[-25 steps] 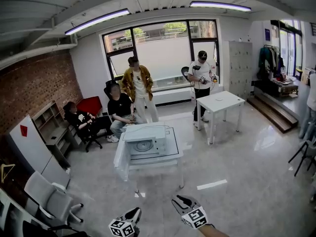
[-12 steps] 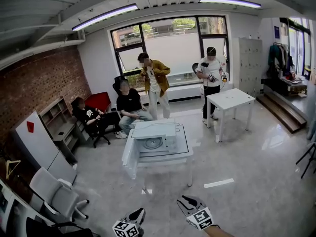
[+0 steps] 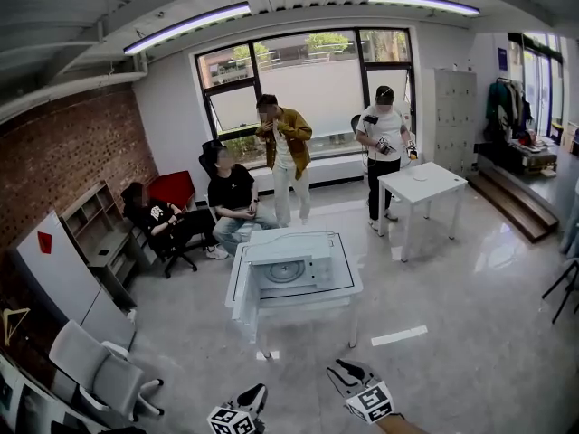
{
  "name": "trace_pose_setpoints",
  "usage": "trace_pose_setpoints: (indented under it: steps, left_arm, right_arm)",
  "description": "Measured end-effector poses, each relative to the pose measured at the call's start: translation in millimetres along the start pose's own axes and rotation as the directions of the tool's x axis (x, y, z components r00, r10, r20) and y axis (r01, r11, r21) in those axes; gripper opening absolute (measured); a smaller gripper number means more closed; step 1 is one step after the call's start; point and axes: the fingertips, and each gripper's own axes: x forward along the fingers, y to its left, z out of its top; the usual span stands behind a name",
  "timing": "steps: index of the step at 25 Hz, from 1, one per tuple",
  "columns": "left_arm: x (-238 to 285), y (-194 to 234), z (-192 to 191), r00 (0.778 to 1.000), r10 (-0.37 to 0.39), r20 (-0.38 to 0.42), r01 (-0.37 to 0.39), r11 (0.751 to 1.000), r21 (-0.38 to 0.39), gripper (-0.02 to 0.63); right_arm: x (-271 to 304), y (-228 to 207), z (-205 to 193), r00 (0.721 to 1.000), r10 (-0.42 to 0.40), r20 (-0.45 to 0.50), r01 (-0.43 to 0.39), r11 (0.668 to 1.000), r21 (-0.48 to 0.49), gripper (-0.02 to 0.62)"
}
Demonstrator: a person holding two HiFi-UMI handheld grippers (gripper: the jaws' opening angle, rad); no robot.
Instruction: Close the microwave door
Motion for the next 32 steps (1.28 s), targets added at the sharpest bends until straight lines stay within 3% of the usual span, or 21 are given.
trace_pose_setpoints:
  steps: [18, 32]
  left_arm:
    - [31.6, 183.5, 58.0, 0.998, -0.059, 0.013, 0.059, 0.998, -0.005, 0.009]
    - [56.6, 253.1, 73.8, 0.994, -0.111, -0.004, 0.11, 0.994, -0.011, 0.009]
  right_arm:
    - [183.3, 22.3, 28.2, 0.998, -0.056, -0.012, 0.056, 0.998, -0.028, 0.104]
    - [254.0, 25.5, 20.6, 0.993, -0.111, -0.024, 0.111, 0.994, -0.025, 0.104]
